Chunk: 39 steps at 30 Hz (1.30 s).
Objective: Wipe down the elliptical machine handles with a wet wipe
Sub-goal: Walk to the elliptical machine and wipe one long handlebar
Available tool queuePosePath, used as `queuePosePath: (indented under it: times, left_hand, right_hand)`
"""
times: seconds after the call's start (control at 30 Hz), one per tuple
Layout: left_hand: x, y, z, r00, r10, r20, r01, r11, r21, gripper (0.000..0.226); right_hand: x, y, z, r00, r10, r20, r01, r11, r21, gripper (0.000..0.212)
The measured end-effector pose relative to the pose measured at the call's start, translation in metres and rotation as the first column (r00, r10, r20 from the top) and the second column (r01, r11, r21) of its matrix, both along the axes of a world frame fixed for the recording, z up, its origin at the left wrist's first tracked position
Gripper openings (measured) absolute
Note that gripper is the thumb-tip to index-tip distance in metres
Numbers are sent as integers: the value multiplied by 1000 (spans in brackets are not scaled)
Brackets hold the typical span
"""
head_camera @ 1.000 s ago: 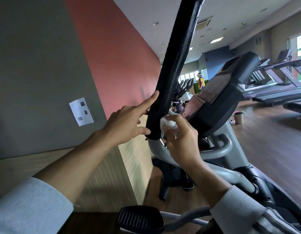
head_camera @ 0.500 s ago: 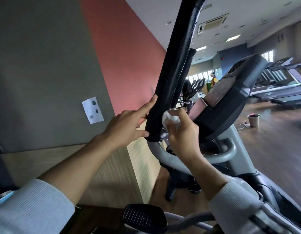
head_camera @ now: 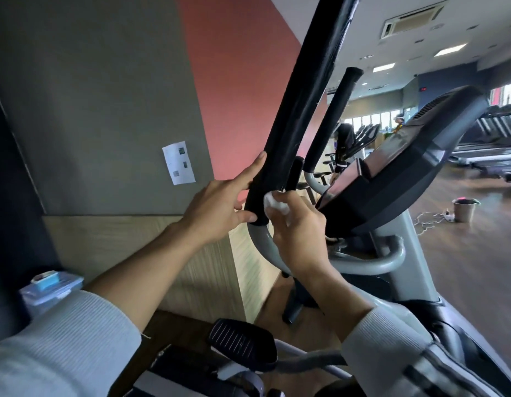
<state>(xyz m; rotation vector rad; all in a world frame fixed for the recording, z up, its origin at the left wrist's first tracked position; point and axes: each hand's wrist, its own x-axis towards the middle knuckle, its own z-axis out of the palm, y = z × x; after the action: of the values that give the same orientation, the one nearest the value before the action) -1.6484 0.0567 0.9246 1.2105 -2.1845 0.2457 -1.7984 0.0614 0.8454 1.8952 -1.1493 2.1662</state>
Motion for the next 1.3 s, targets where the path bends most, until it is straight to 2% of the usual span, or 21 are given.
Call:
queuePosePath:
  times: [0.1, 0.2, 0.3, 0.4, 0.47, 0.53, 0.63, 0.77, 0.9, 0.97, 1.17, 1.3]
  left_hand:
    - [-2, 5, -3, 998, 65, 14, -65, 998, 3, 116]
    - [-10, 15, -7, 989, 141, 36, -141, 990, -6, 114]
    - [-20, 33, -31, 988, 153, -28, -153, 988, -17, 101]
    - [-22, 51, -86, 969, 112, -218, -115, 993, 2, 83]
    - [-22, 68, -142, 942, 138, -306, -112, 988, 102, 75]
    - [-25, 93, -207, 918, 150, -368, -54, 965, 258, 68]
    - [-35, 144, -302, 878, 265, -398, 20, 810, 586, 65]
    - [-49, 220, -397, 903, 263, -340, 118, 609, 785, 61]
    - [-56, 300, -460, 927, 254, -274, 162, 389, 907, 42]
    - [-58, 345, -482, 946, 234, -226, 146, 314, 938, 35]
    - [-71, 455, -530, 994, 62, -89, 78, 169, 983, 28]
    - [-100, 498, -542, 995, -96, -16, 27, 110, 994, 29]
  right_hand:
    - [-6, 1, -2, 994, 50, -101, -37, 991, 126, 17]
    - [-7, 6, -13, 980, 97, -172, -45, 958, 285, 3]
    - [-13, 27, -29, 992, 53, -113, -14, 948, 318, 8]
    - [-29, 62, -45, 996, 18, -92, 14, 943, 333, 7]
    - [-38, 90, -66, 995, 5, -103, 34, 928, 371, 1]
    - [-46, 116, -98, 995, -39, -96, 77, 896, 437, 5]
    - [-56, 161, -169, 990, -111, -91, 144, 794, 591, 13]
    - [-66, 254, -276, 973, -161, -163, 227, 588, 777, 12]
    - [-69, 374, -368, 958, -233, -164, 239, 344, 908, 10]
    - [-71, 433, -402, 947, -285, -149, 214, 214, 953, 7]
    - [-86, 573, -461, 903, -389, -183, 192, -15, 981, 10]
    - [-113, 622, -476, 875, -434, -217, 194, -97, 976, 12]
